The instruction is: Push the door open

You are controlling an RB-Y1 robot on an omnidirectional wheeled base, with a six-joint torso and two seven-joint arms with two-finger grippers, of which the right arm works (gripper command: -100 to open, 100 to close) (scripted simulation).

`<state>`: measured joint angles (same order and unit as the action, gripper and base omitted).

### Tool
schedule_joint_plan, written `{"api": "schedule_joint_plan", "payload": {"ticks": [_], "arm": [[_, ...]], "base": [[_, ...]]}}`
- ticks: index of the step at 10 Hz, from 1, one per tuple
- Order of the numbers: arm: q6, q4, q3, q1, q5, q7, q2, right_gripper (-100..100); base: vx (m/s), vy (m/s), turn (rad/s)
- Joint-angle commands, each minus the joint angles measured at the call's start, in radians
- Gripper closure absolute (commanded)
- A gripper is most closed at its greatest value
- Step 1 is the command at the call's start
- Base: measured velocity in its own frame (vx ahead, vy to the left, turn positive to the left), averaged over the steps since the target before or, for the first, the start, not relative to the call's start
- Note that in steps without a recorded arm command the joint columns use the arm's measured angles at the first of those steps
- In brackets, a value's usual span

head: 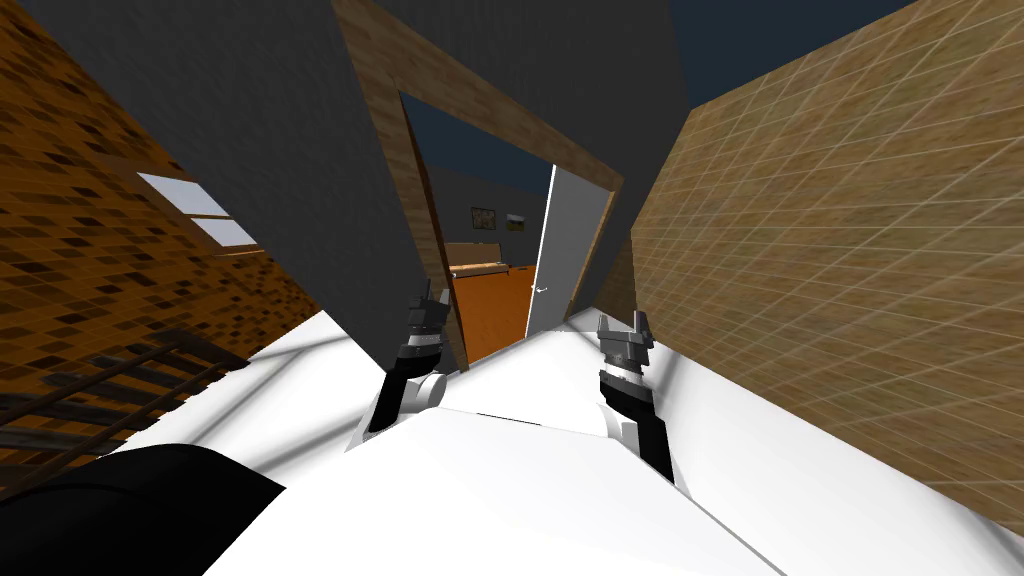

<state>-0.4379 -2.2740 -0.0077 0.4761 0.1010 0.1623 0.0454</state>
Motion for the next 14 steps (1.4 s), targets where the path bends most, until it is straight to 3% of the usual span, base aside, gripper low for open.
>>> {"api": "schedule_joint_plan", "payload": {"ticks": [1,4,14], "arm": [[-0.007,0.028,0.003,-0.011,-0.006,0.002,-0.009,-100],[-0.026,0.108,0.011,-0.043,-0.022,0.006,-0.032,-100],[-0.080,0.325,0.033,-0.132,-0.068,0.019,-0.076,-100]], "base": [[0.141,-0.013,0.010],[0.120,-0.049,0.033],[0.094,-0.052,0.024]]}}
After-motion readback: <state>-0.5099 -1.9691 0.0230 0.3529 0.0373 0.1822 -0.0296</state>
